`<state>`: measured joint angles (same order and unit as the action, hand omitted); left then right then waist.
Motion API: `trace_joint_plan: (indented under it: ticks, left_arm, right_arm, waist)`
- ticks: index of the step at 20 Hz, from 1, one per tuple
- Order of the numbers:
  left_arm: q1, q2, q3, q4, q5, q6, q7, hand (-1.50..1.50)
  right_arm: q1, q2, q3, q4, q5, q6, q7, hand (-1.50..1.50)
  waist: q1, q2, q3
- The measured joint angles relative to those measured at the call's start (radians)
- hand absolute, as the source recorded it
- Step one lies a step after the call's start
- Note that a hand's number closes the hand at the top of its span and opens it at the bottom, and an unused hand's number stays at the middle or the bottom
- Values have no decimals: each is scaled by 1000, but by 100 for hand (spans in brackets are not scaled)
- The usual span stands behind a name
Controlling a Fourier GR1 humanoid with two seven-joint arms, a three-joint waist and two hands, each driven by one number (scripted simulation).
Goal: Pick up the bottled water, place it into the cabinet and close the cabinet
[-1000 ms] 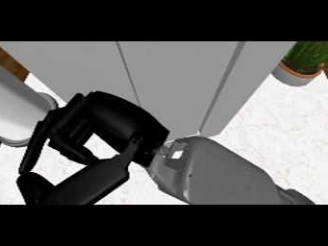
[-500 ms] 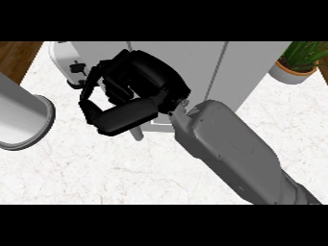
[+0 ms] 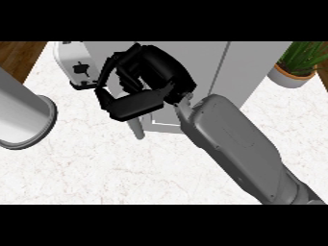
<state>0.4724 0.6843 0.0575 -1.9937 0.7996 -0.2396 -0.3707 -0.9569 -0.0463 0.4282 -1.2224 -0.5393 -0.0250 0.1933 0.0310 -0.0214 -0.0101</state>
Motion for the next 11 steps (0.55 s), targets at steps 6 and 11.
trace_joint_plan:
  ticks: [6, 11]
  left_arm:
    - [-28, -4, -7, -13, 5, 10, 29, -150]
    - [-45, -11, -12, -16, 2, 15, 42, -150]
  right_arm:
    - [-4, 0, -5, 25, 27, 12, -45, -150]
    - [-9, -6, -9, 37, 35, 26, -60, -150]
  waist:
    - [2, -3, -5]
    - [6, -3, -8]
